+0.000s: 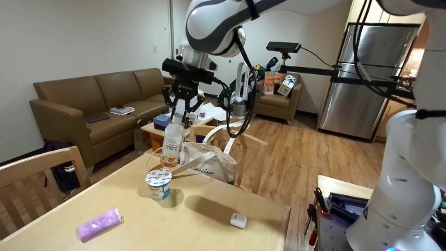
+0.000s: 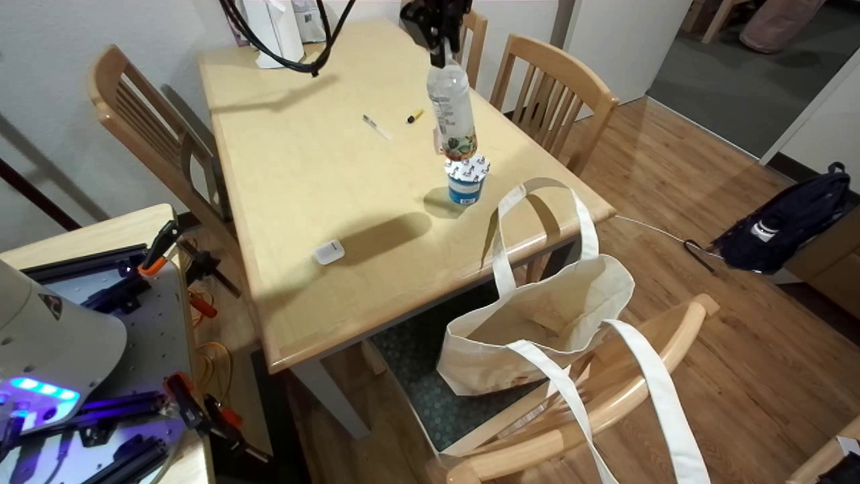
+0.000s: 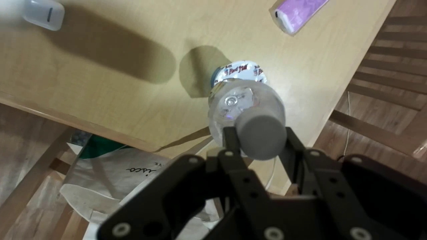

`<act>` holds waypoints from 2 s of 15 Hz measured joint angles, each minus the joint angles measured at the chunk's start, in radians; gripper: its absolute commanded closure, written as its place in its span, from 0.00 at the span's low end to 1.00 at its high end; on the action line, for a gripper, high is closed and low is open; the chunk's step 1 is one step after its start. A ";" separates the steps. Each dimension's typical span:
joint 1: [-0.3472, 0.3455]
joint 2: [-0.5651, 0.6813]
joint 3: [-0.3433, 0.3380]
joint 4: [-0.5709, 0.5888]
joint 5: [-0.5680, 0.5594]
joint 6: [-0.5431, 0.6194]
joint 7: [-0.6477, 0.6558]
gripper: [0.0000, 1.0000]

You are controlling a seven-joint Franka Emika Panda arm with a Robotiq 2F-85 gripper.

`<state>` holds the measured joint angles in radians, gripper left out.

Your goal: Put the bottle in the bag

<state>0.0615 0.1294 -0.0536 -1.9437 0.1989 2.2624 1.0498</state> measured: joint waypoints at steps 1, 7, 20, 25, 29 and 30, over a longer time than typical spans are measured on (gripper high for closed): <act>0.007 0.000 0.014 -0.003 0.000 0.018 -0.002 0.90; 0.014 -0.017 0.055 -0.013 0.006 0.075 -0.073 0.90; -0.017 0.014 0.001 0.031 -0.116 0.155 -0.125 0.90; -0.081 0.144 -0.053 0.163 -0.152 0.133 -0.347 0.90; -0.100 0.254 -0.085 0.278 -0.181 0.064 -0.509 0.90; -0.101 0.276 -0.100 0.302 -0.196 0.054 -0.529 0.90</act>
<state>-0.0394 0.4057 -0.1533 -1.6416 0.0024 2.3160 0.5210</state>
